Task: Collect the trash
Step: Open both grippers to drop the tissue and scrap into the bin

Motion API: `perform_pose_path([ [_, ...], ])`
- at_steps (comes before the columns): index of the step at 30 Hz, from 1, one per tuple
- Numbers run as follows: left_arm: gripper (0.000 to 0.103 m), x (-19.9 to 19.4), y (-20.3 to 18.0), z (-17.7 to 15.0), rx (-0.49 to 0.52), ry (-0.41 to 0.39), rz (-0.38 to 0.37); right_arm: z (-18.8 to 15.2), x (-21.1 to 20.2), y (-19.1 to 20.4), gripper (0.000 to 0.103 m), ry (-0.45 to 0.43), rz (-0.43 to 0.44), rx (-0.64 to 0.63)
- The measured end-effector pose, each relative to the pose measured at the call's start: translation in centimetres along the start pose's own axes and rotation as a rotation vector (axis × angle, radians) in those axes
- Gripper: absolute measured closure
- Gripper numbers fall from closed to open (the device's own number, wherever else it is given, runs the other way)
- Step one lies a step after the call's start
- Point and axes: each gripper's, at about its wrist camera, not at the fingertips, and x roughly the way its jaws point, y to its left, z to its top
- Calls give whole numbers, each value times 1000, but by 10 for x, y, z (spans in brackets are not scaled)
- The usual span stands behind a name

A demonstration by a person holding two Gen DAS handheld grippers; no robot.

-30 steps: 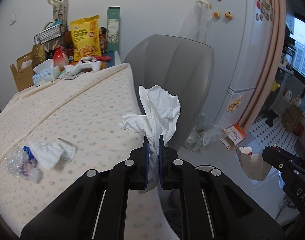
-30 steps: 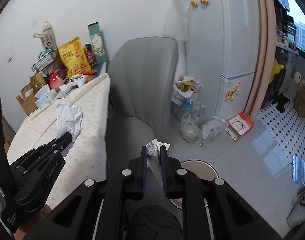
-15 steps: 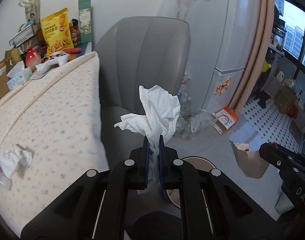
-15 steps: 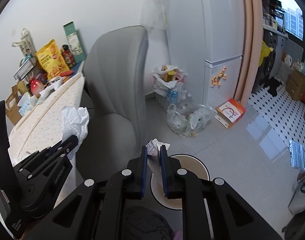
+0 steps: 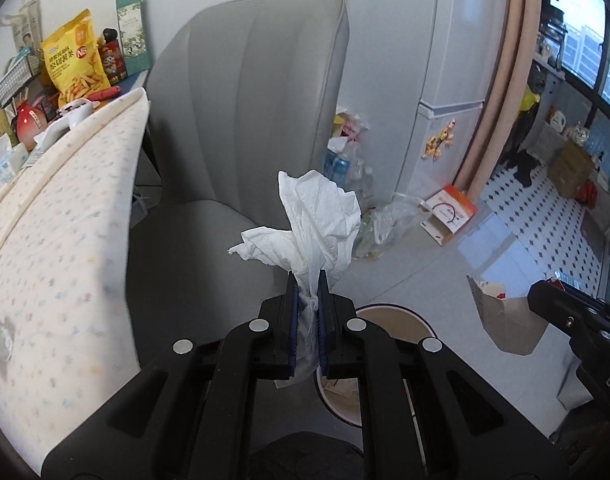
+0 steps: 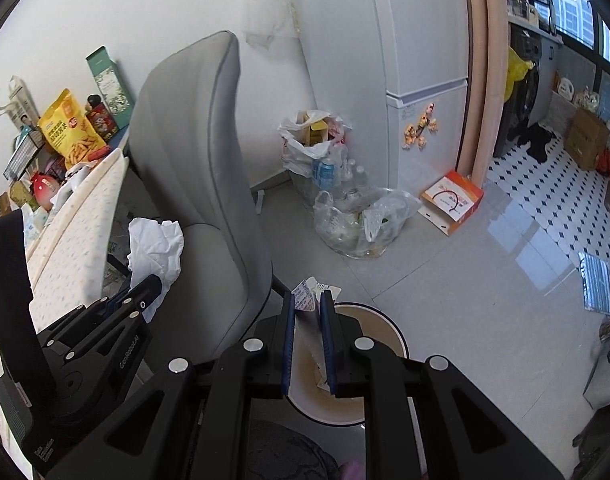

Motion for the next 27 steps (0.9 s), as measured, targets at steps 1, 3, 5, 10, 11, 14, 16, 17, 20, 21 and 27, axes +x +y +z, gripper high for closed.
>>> perform_pose_path([
  [1, 94, 3, -1, 0, 1, 4, 1, 1, 5, -3, 85, 6, 2, 4],
  [3, 94, 8, -3, 0, 5, 13, 5, 1, 13, -5, 82, 10, -5, 8],
  [5, 94, 12, -3, -1, 11, 19, 10, 1, 21, -11, 65, 22, 2, 23],
  [10, 94, 18, -10, -2, 21, 30, 12, 0, 26, -20, 57, 19, -12, 32],
  [11, 94, 19, -13, -2, 26, 30, 10, 0, 26, -22, 57, 18, -17, 33],
  [14, 94, 20, -22, -5, 40, 38, -2, -2, 21, -31, 55, 11, -33, 48],
  [16, 94, 20, -28, -6, 49, 45, -14, -3, 14, -39, 50, 0, -53, 63],
  [17, 94, 19, -34, -7, 58, 46, -24, -4, 10, -45, 49, -8, -64, 73],
  [20, 94, 18, -46, -10, 79, 48, -46, -8, -2, -60, 44, -27, -91, 93],
  [21, 94, 17, -52, -11, 86, 50, -56, -9, -4, -64, 44, -28, -96, 99],
  [27, 92, 14, -80, -18, 122, 79, -128, -14, -19, -89, 44, -44, -125, 133],
])
